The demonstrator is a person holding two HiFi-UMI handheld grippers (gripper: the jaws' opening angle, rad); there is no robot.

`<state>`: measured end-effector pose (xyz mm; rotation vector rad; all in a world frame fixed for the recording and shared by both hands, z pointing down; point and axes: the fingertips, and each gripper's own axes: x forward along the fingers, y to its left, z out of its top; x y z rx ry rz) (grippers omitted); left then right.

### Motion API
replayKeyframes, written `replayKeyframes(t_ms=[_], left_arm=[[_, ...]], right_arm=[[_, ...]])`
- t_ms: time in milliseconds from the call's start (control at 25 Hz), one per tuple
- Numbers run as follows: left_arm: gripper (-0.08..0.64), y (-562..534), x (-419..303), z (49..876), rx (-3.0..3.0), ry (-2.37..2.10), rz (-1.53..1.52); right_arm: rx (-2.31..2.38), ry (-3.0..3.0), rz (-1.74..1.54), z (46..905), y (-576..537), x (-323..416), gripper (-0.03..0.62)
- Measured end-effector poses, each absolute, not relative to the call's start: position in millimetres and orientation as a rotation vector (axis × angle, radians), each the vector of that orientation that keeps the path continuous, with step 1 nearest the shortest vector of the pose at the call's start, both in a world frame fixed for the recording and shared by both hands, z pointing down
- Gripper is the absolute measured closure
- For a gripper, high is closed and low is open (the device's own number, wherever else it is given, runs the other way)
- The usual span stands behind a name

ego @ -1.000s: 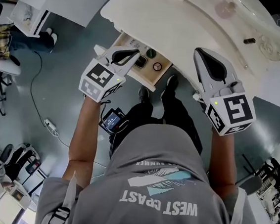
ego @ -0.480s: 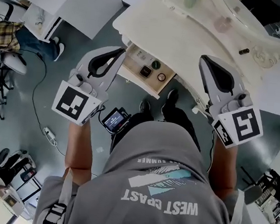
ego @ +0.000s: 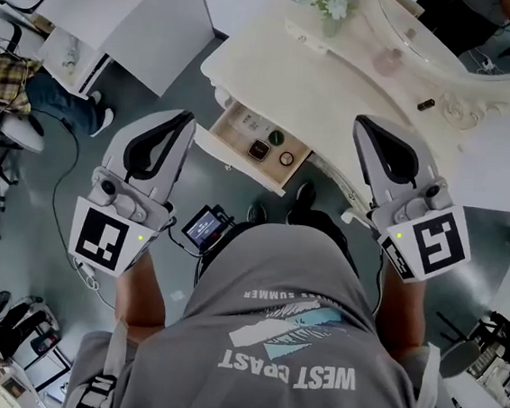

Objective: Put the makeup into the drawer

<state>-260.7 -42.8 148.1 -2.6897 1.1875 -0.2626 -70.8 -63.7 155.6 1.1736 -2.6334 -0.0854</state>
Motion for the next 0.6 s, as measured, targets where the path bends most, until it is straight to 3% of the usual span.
replayKeyframes(t_ms=[600], left_arm=[[0.558,-36,-251,149,-2.725,1.145,-0.216]], right_arm=[[1.196,-2.598,-0.068,158,-50,-63,0.592]])
